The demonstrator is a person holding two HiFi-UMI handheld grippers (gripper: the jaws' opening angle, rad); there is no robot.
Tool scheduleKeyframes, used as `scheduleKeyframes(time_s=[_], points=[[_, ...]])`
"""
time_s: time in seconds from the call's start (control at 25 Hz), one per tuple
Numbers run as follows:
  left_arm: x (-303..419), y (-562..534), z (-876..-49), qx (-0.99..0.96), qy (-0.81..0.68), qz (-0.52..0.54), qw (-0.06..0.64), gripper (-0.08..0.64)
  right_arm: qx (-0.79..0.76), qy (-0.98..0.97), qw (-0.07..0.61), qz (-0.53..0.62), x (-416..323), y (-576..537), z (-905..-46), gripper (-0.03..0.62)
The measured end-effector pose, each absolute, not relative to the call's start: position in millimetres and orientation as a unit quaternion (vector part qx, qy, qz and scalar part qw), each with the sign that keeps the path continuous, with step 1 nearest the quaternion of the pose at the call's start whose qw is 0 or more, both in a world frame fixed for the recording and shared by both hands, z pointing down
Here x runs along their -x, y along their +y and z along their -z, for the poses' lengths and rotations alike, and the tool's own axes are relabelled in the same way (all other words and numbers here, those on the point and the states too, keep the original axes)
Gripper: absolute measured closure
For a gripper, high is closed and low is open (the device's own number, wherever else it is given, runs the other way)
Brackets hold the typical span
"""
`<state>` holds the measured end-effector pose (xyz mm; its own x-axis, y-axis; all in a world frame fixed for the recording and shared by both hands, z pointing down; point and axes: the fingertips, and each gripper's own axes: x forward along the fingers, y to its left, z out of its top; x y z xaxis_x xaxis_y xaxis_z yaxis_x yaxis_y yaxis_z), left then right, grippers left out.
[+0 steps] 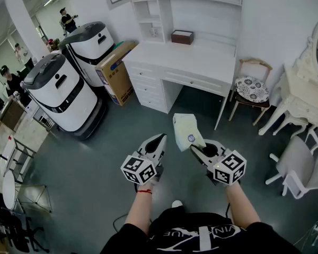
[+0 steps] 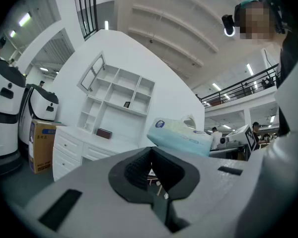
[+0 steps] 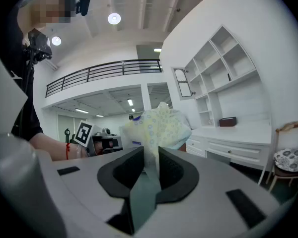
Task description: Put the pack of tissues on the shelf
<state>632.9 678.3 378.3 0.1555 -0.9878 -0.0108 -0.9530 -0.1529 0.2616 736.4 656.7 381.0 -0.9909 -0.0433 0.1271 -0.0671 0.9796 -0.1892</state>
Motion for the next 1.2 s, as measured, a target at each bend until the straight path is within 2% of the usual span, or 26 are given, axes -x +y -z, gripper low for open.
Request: scheduleKeyframes(time_s=[0.32, 0.68, 1.2], points=[[-550, 676, -379, -0.745, -0.653, 0.104, 0.089, 0.555, -0.031, -0.992, 0.063, -0.106, -661, 649, -390, 0.522], [-505, 665, -385, -0.732, -0.665, 0.121, 0.092, 0.555, -0.017, -0.991, 0.070, -0.117, -614, 631, -399, 0.522], [-396, 553, -370, -0.730, -0.670, 0.104, 0.090, 0.555, 0.010, -0.992, 0.058, -0.115, -492, 525, -389, 0.522]])
